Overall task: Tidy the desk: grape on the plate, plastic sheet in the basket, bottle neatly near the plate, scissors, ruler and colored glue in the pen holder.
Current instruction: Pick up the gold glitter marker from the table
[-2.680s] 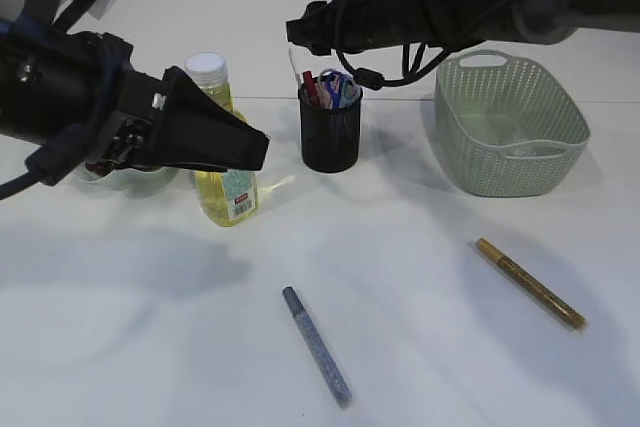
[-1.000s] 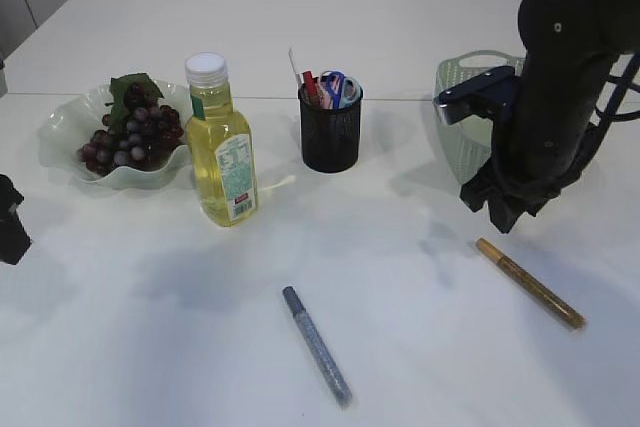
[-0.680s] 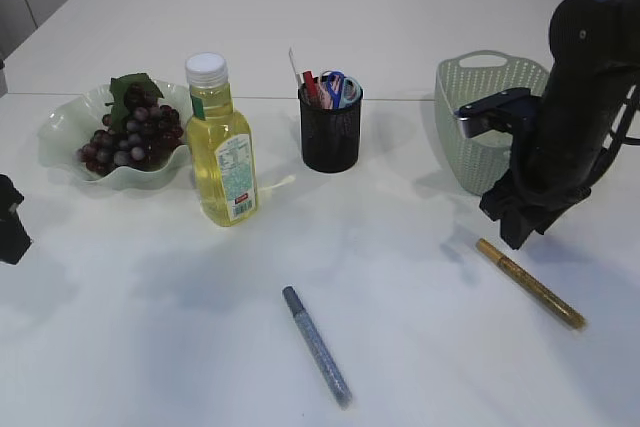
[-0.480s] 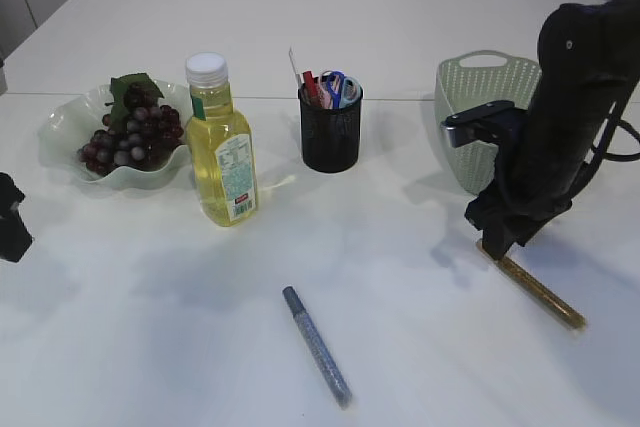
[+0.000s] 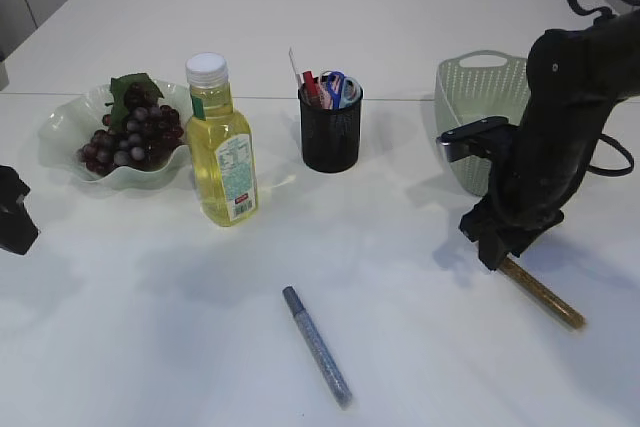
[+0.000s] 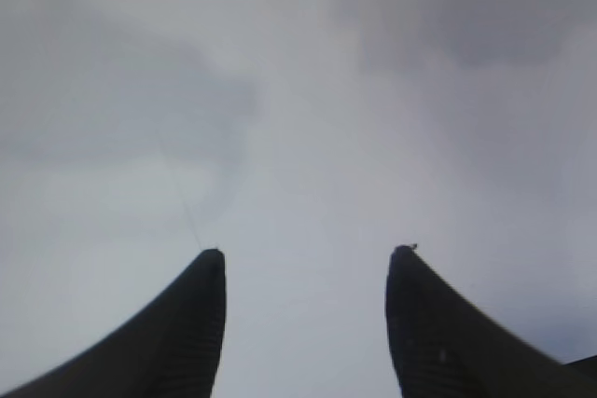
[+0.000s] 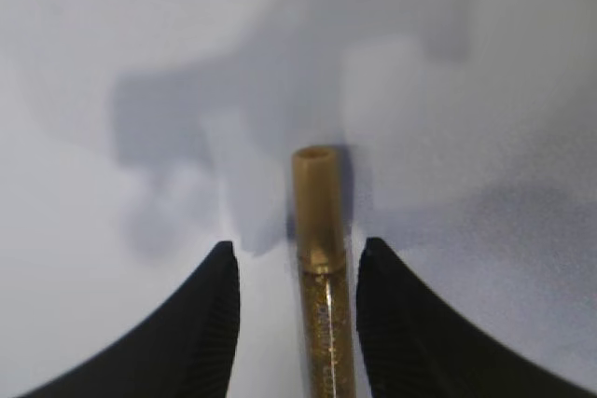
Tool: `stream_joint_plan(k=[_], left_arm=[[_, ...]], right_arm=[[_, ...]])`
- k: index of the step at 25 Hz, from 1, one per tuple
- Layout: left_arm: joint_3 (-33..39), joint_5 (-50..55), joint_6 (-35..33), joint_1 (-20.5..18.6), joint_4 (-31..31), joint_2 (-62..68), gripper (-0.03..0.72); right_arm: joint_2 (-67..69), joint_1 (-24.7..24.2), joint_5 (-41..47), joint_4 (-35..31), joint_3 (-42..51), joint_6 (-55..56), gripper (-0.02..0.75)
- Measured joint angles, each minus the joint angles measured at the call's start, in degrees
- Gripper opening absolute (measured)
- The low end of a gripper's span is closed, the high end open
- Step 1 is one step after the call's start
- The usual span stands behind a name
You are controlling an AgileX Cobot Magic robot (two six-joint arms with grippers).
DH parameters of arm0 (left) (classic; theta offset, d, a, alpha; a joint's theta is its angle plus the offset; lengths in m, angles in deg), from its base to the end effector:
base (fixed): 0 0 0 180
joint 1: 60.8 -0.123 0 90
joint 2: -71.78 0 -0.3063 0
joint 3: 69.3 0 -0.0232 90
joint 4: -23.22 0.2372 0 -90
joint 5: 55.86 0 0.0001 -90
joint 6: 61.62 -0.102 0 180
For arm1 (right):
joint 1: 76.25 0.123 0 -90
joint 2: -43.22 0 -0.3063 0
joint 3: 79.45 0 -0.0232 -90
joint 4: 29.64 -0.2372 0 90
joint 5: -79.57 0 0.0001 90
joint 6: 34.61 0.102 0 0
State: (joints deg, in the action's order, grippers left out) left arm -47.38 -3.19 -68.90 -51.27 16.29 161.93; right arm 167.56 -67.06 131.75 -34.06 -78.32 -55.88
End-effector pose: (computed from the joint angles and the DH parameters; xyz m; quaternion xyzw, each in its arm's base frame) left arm 0.2512 -0.0521 0.2638 0.1150 0.9831 -0.0551 0.1315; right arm 0.3777 0.0674 0.1554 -0.2402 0.9700 0.0286 0.0236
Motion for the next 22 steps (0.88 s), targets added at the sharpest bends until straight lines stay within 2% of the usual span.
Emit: stream_joint_plan(k=[7,16,22], left_arm=[[0.0,-0.6,0.0,0.0,-0.2,0.0,0.403],[0.0,-1.0,0.0,0.0,-0.2,0.0,0.403],[0.0,-1.4,0.0,0.0,-0.2,0.0,0.403]], right_arm=[[2.3,0.0,-0.5,0.5,0.0,1.1,0.339],[2.3,0.0,-0.7,0.8,0.0,1.3,0.164],[2.3,0.0,-0.7,0.4,0.0,1.3,0.132]])
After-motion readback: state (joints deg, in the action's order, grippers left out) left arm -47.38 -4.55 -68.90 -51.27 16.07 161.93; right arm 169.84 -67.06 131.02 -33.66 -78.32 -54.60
